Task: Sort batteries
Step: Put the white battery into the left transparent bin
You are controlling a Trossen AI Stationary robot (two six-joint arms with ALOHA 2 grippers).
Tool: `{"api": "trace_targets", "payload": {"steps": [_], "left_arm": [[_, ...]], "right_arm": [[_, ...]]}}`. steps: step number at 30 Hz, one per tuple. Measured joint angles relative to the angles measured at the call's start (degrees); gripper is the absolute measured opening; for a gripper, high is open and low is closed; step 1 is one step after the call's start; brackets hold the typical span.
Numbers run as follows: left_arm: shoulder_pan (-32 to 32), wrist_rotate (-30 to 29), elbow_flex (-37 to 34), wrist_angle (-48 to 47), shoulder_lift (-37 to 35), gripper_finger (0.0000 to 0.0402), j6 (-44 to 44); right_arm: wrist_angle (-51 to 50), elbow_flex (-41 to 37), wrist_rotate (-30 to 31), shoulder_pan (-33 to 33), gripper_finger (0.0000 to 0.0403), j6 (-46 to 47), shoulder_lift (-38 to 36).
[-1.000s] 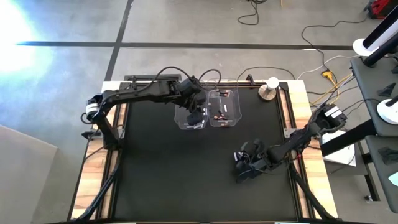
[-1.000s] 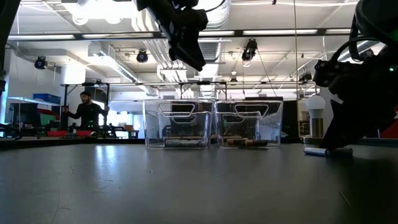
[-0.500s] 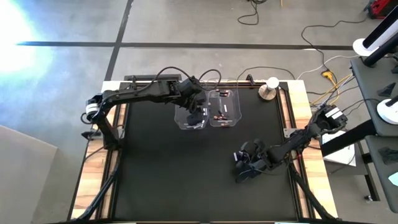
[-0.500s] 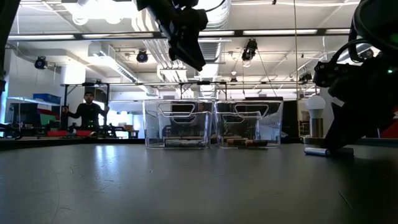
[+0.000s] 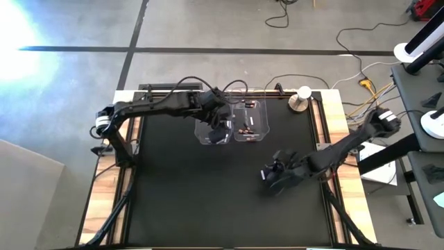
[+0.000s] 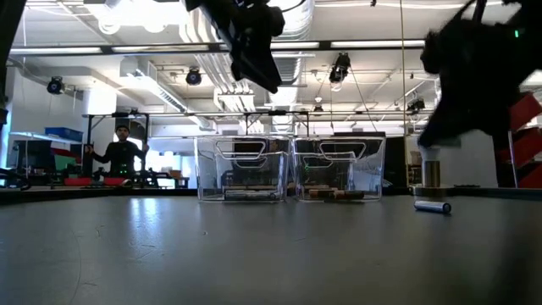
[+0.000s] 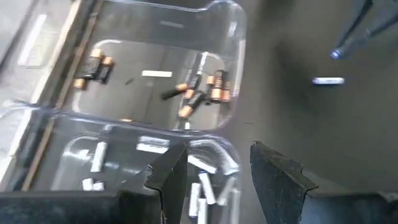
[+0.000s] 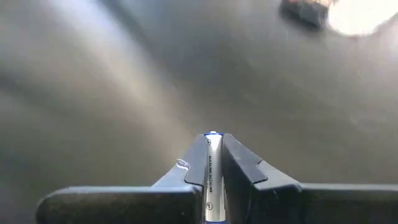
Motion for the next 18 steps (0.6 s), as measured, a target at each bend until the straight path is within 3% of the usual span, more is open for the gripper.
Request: {"api": "trace_targets", "payload": {"steps": [4, 11, 18], "left_arm": [[-1.5, 4.4, 0.0, -0.2, -0.1, 0.0153, 0.6], [-6.8, 11.8, 0.0, 1.4, -0.6, 0.0153, 0.6], [-11.5, 11.7, -1.3, 20.5, -2.1, 0.0153, -3.9]], "right_arm": [[2.9, 0.7, 0.5, -1.9, 0.0020, -5.3, -8.5], [18.9, 2.9, 1.3, -5.4, 0.0019, -22.8, -18.0], [34.2, 6.8, 1.5, -7.4, 0.0018, -39.1, -18.0]]}}
